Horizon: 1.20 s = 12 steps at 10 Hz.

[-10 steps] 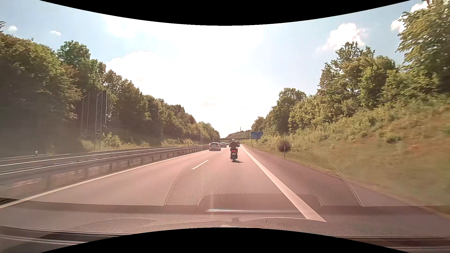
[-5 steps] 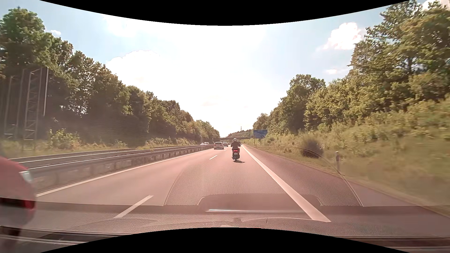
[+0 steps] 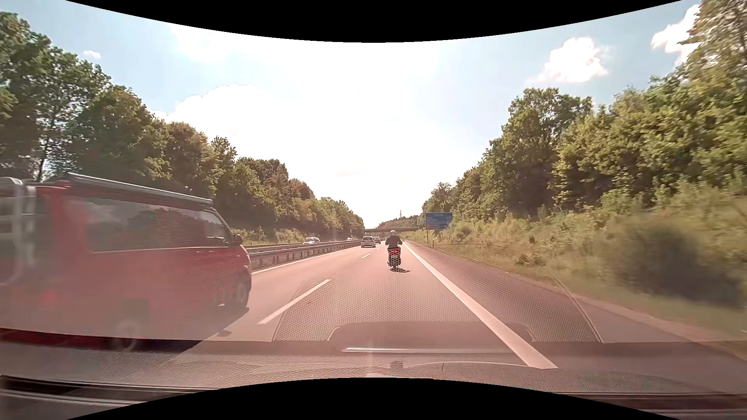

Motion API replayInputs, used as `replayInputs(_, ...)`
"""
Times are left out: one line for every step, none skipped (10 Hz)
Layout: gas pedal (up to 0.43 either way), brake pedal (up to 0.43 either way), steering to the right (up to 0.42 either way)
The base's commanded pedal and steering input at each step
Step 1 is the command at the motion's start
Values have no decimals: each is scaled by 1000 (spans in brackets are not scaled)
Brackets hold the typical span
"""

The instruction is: Follow the waypoints while adhering to traffic rules and regulations

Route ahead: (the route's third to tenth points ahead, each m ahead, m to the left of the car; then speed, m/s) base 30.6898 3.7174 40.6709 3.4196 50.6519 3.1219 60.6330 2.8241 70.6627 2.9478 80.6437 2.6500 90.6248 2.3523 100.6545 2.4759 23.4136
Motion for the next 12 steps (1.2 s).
replayInputs(228,12,1)
replayInputs(209,12,1)
replayInputs(189,12,1)
replayInputs(177,12,1)
replayInputs(169,12,1)
replayInputs(157,12,1)
replayInputs(157,12,1)
replayInputs(150,12,0)
replayInputs(150,12,1)
replayInputs(150,12,0)
replayInputs(150,12,0)
replayInputs(150,12,1)
